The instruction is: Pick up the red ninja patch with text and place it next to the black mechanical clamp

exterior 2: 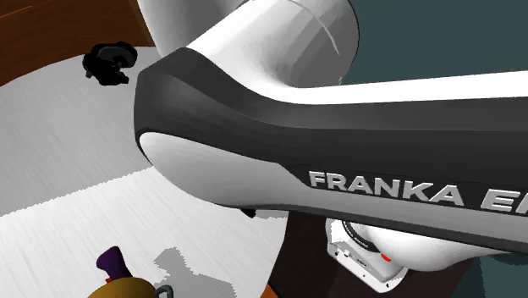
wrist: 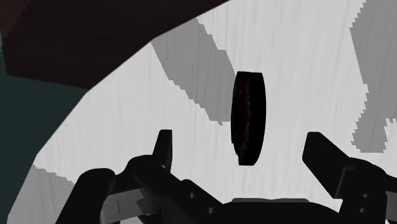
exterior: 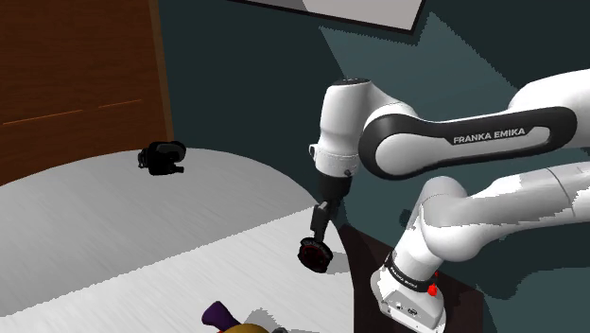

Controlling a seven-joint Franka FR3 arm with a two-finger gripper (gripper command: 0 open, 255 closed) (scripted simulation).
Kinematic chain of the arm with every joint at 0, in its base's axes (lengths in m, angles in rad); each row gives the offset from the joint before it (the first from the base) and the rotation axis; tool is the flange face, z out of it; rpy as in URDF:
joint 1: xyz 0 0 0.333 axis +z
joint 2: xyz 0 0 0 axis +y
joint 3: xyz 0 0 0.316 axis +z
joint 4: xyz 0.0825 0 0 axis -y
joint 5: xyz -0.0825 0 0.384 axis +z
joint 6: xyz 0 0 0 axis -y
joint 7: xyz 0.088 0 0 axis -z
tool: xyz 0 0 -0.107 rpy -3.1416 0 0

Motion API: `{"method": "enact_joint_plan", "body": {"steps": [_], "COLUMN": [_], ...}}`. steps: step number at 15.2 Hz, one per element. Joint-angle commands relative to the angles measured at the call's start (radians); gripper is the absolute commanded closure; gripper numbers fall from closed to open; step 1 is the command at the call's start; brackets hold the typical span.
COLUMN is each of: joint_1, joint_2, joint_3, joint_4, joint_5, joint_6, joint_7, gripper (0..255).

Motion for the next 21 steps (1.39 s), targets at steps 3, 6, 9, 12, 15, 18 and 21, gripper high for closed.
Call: {"method": "enact_joint_plan", "body": {"steps": [3,6,9,12,15,18,21], "joint_1": [0.031,0.038,0.047,0.046,0.046,0.047,0.047], "joint_2": [0.024,0.039,0.063,0.063,0.063,0.063,0.063], "joint_3": [0.046,0.062,0.083,0.083,0.083,0.083,0.083], "joint_4": [-0.028,-0.059,-0.094,-0.094,-0.094,-0.094,-0.094], "joint_5": [0.060,0.077,0.099,0.099,0.099,0.099,0.099], "joint_6": [0.063,0.109,0.168,0.168,0.168,0.168,0.168], "joint_7": [0.037,0.035,0.033,0.032,0.032,0.033,0.033], "gripper": [0,0,0,0,0,255,255]}}
